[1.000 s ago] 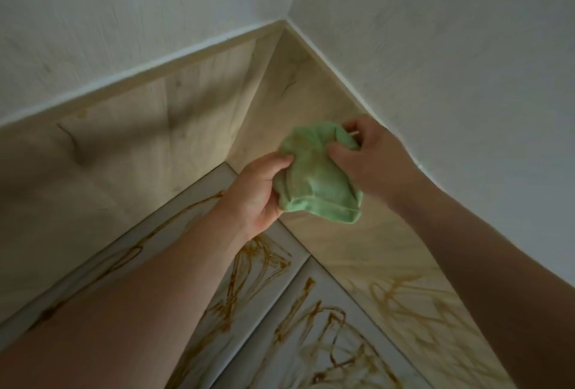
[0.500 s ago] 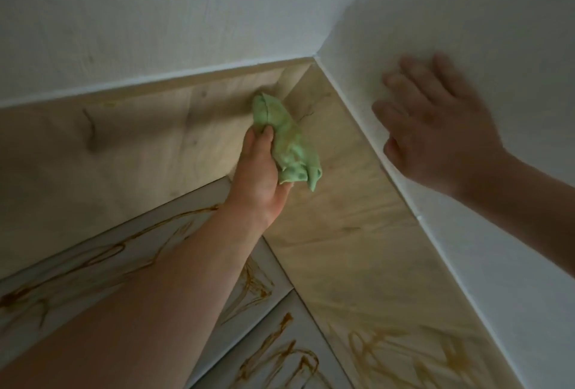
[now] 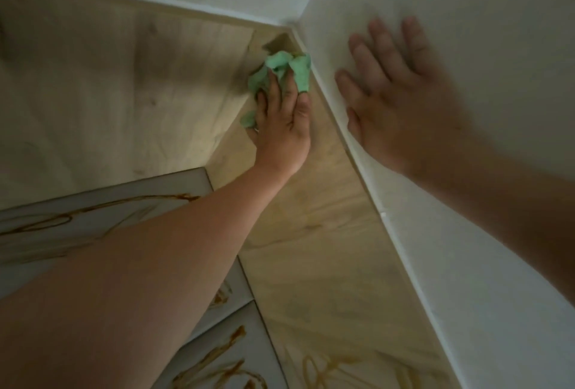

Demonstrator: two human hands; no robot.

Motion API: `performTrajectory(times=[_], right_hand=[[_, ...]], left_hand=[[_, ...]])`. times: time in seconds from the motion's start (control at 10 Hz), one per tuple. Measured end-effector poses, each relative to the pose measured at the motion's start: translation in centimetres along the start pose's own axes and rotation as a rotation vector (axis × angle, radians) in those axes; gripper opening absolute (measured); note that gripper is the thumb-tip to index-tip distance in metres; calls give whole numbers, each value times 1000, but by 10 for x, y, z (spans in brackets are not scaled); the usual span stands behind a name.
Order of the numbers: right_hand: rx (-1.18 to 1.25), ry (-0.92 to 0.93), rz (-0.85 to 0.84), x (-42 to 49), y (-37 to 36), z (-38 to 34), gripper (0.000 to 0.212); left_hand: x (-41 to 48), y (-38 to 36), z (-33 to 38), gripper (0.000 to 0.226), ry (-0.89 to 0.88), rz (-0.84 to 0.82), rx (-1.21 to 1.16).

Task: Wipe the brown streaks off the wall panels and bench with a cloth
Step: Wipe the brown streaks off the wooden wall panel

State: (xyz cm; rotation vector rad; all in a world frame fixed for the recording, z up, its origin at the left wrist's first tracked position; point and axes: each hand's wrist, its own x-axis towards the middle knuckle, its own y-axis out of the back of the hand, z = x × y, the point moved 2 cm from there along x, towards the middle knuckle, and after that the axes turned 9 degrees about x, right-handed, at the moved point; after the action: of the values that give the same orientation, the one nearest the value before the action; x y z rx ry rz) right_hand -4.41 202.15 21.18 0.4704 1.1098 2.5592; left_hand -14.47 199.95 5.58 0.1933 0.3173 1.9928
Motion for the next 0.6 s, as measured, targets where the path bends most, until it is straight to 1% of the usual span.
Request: performTrajectory(times=[0.1, 0.2, 0.3, 0.4, 0.5, 0.6], right_hand=[[-27, 20, -63, 2, 10, -1, 55], [-91, 66, -121, -5, 17, -4, 53], [6, -23, -98, -13, 13, -11, 59], [40, -46, -95, -14, 9, -15, 63], [40, -81, -63, -14, -2, -15, 62], [61, -85, -31, -15, -12, -15, 60]], left_hand=[[-35, -3, -4, 57, -50, -71, 123], [-91, -15, -13, 53, -157, -207, 305], [-97, -3, -29, 53, -229, -233, 546], [-57, 11, -35, 61, -391, -220, 546], [-2, 23, -19, 52, -427, -193, 338], [37, 9, -9, 57, -315, -20, 190]])
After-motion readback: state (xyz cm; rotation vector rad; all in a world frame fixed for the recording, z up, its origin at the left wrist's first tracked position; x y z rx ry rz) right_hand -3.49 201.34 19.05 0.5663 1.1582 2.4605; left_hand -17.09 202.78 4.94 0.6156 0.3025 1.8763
